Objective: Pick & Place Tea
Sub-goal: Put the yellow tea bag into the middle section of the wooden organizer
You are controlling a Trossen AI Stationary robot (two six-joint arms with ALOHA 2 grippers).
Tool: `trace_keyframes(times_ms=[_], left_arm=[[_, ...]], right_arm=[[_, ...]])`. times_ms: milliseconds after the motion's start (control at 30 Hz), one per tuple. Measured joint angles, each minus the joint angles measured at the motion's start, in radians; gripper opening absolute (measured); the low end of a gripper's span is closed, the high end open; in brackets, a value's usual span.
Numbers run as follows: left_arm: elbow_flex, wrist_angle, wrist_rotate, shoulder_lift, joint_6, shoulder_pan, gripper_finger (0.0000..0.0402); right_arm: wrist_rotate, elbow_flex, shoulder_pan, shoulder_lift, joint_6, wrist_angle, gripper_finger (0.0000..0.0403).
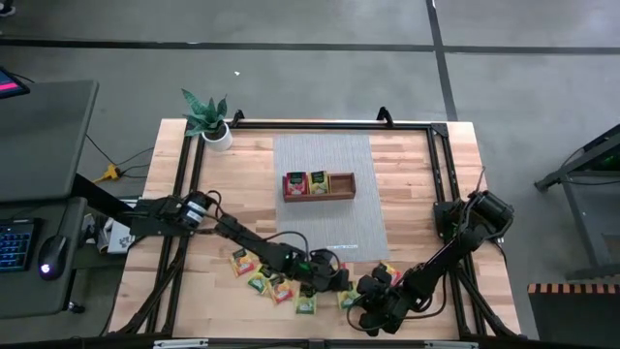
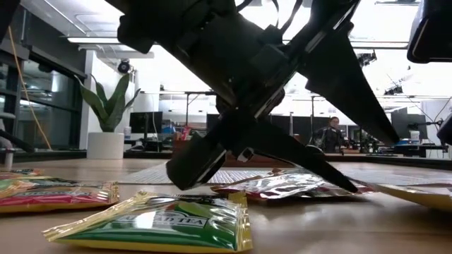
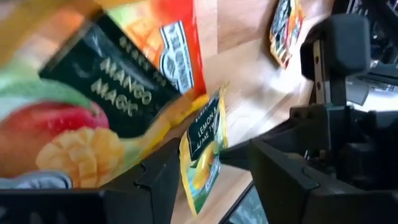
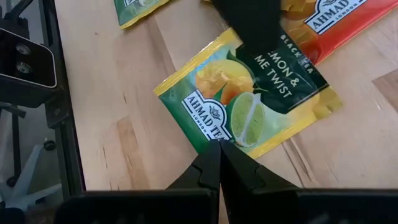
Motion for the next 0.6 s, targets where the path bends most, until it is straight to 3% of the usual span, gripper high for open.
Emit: trace_keyframes(times_ms=[167,367,600], left_arm=[[0.000,-0.009,0.013,0.000,0.000,-0.003,0.0124],[0.000,-0.008,0.016,0.000,0.029,0.004,0.0018],[0.000,-0.008,0.024,0.000,0.044,0.004,0.0003]], right_arm=[[0.001,0.000,0.000,0.000,-0.006,0.003,0.0000],[0.003,0.000,0.000,0.000,-0.008,0.003,0.0000],[0.003,0.000,0.000,0.000,-0.014,0.004,0.0000]])
